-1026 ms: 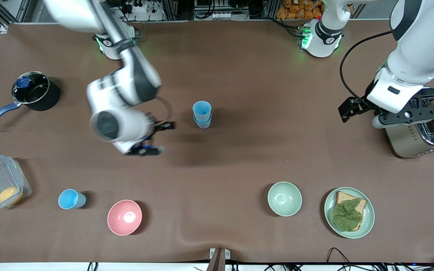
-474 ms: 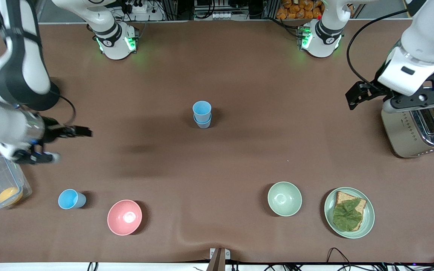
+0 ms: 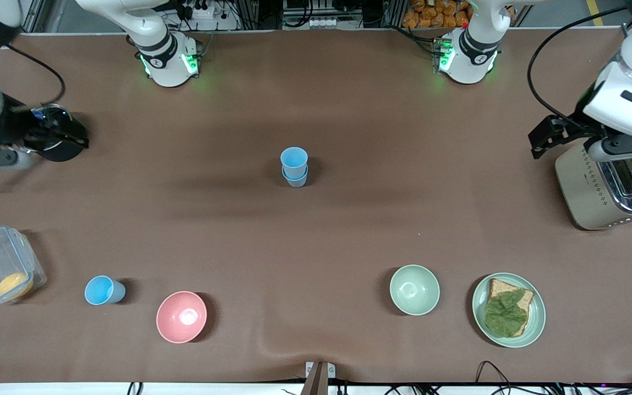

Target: Stack blue cups with both arms

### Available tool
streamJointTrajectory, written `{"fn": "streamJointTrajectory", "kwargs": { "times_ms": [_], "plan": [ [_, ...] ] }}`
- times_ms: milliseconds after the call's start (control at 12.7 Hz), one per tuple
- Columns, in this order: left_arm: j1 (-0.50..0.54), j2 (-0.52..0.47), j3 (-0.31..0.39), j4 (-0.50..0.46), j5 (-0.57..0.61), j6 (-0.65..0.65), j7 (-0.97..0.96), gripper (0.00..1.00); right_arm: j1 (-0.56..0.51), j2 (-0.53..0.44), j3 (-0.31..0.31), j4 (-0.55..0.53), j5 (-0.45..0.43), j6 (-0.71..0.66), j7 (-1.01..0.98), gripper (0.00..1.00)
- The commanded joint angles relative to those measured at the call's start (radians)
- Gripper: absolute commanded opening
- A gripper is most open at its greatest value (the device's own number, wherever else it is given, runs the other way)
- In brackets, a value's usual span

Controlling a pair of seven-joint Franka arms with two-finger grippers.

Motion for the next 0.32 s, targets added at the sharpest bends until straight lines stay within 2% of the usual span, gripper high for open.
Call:
{"fn": "streamJointTrajectory", "kwargs": {
  "times_ms": [0,158,237],
  "plan": [
    [0.012,0.0,0.003,0.015,-0.036,-0.018,0.039,1.0,-0.089,-0.003,0.055,0.02,-0.003,-0.034,-0.015,1.0],
    [0.01,-0.002,0.003,0.015,-0.03,-0.018,0.039,1.0,-0.149,-0.002,0.1,0.03,0.01,-0.033,-0.008,1.0],
    [0.01,-0.003,0.003,0.015,-0.033,-0.019,0.038,1.0,-0.146,-0.003,0.098,0.034,0.012,-0.034,-0.007,1.0]
  ]
}}
